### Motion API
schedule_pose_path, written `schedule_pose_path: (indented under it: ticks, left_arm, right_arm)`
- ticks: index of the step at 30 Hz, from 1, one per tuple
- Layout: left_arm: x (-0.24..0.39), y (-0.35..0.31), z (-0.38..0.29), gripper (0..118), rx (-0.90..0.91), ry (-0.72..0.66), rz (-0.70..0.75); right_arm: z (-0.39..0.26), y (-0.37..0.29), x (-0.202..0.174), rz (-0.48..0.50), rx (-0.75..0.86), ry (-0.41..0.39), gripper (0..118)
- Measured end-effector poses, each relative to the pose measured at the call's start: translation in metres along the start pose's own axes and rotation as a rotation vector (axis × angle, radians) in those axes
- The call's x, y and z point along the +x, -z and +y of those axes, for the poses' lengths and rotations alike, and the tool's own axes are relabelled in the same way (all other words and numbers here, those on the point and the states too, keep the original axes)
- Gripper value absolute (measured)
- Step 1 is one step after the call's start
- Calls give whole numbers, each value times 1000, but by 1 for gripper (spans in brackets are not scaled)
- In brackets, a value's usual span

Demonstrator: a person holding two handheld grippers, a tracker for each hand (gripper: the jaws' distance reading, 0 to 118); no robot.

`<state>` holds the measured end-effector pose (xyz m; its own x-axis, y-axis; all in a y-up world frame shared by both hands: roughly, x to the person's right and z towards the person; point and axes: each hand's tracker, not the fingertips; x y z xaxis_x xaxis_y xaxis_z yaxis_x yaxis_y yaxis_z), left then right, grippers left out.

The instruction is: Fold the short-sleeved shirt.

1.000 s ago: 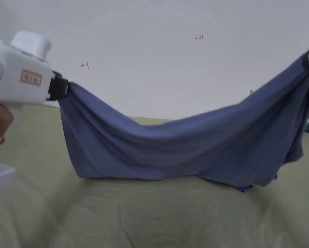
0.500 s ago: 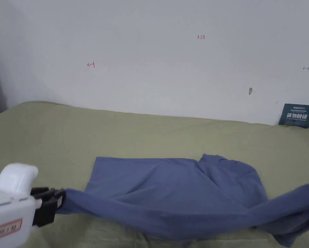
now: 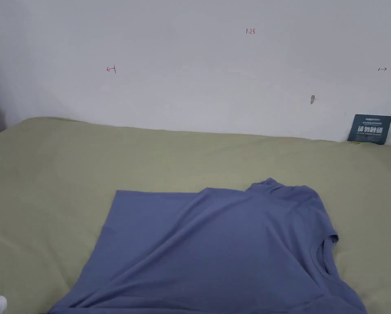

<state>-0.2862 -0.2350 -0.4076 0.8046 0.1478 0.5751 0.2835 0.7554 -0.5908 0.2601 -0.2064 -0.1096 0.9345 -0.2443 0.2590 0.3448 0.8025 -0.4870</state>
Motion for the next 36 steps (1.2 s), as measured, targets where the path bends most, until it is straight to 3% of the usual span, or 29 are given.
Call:
schedule_pose_path:
  ticks: [4, 6, 7, 9, 10, 14, 19, 21, 23, 24, 25, 26, 27, 28, 29, 31, 36]
  left_arm:
    - [7, 5, -18, 6, -12, 29, 5]
    - [4, 8, -27, 14, -33, 21, 9]
    - [2, 8, -32, 22, -47, 16, 16]
    - [-2, 5, -41, 63, -72, -10, 83]
    - [-3, 1, -45, 74, -91, -41, 107]
    - [3, -30, -46, 76, -30, -174, 145]
    - [63, -51, -26, 75, 49, -73, 258]
    - [94, -57, -22, 69, 68, -62, 254]
    - [129, -64, -24, 41, 100, -65, 246]
    - [144, -66, -26, 20, 103, -71, 241]
    - [160, -67, -30, 0, 100, -77, 238]
    - [176, -68, -36, 0, 86, -59, 215]
    - [190, -69, -43, 0, 70, -23, 194]
    - [205, -67, -51, 0, 27, 3, 183]
    - [219, -66, -60, 0, -5, 31, 181]
    - [236, -65, -81, 0, -6, 49, 185]
    - [255, -62, -116, 0, -93, 37, 109]
  right_arm:
    - [-27, 1, -2, -58, -61, -19, 5]
    - [-35, 1, 1, -88, -75, -17, 11]
    - [-41, 1, 11, -111, -90, -6, 31]
    - [-45, -3, 18, -201, -118, 0, 84]
    - [-45, -6, 23, -216, -146, 21, 91]
    - [-39, -36, 25, -260, -25, 128, 91]
    - [-30, -51, -24, -294, 79, 115, 92]
    - [-31, -52, -51, -280, 96, 112, 92]
    - [-38, -50, -82, -253, 94, 89, 92]
    - [-42, -48, -97, -255, 77, 70, 89]
    - [-48, -46, -114, -277, 46, 28, 71]
    - [-55, -44, -129, -292, 24, -18, 46]
    - [-62, -41, -142, -306, 2, -60, 13]
    - [-74, -37, -154, -326, -18, -103, 3]
    - [-84, -37, -165, -328, -15, -104, 2]
    - [-102, -36, -174, -235, -40, -70, 2]
    - [-122, -33, -188, -202, -109, -82, 2]
